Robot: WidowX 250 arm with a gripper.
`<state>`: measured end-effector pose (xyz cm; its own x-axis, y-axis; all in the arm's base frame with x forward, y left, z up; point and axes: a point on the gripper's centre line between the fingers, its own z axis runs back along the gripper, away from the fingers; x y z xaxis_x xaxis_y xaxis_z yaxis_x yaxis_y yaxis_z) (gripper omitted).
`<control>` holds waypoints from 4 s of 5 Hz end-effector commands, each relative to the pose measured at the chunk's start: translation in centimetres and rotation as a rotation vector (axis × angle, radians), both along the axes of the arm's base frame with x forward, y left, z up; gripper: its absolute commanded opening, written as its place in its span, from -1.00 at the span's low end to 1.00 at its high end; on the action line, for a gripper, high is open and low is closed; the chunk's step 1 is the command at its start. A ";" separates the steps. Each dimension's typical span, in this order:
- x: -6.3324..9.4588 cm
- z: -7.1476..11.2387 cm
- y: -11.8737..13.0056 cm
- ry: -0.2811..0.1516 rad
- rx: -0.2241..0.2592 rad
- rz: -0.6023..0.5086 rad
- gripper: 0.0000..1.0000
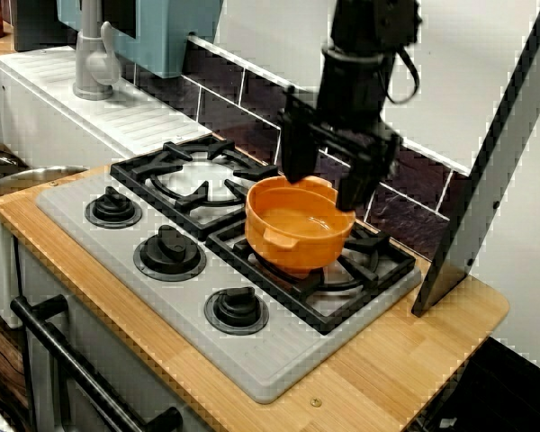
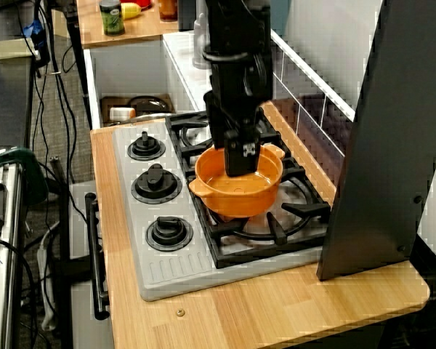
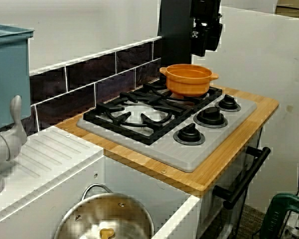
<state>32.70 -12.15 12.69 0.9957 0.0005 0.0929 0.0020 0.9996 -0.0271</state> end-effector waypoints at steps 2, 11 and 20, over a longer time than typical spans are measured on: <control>-0.6 3.8 6.2 -0.084 0.022 0.102 1.00; 1.0 -3.1 6.5 -0.028 0.087 0.171 1.00; -1.1 4.5 10.4 -0.096 -0.033 0.231 -1.00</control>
<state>31.77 -2.26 15.20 0.9652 0.2291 0.1258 -0.2246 0.9732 -0.0489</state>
